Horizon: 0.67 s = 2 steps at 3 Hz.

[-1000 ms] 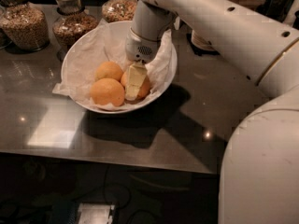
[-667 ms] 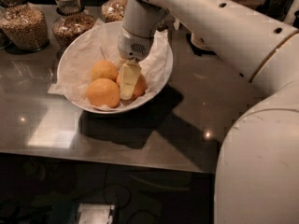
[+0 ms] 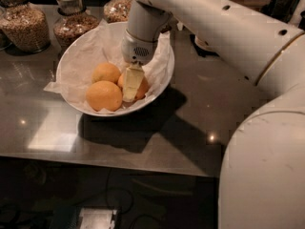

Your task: Pick orange from white bowl

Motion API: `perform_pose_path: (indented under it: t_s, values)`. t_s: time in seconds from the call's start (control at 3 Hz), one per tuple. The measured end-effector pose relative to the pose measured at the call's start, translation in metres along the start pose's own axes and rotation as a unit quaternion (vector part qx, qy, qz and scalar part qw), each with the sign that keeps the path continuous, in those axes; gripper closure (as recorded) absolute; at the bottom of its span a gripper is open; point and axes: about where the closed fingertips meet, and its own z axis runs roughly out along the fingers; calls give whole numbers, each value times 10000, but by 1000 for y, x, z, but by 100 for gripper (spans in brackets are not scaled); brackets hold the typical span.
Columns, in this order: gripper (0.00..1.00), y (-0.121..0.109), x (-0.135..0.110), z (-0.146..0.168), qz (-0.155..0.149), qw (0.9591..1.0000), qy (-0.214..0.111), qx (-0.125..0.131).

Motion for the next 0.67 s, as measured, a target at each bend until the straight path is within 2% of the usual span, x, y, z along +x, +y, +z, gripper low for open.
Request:
perform_pose_path:
  t_s: [0.33, 0.67]
  values:
    - [39, 1, 14, 5, 235, 9997, -7, -29]
    - [58, 1, 14, 4, 235, 9997, -7, -28]
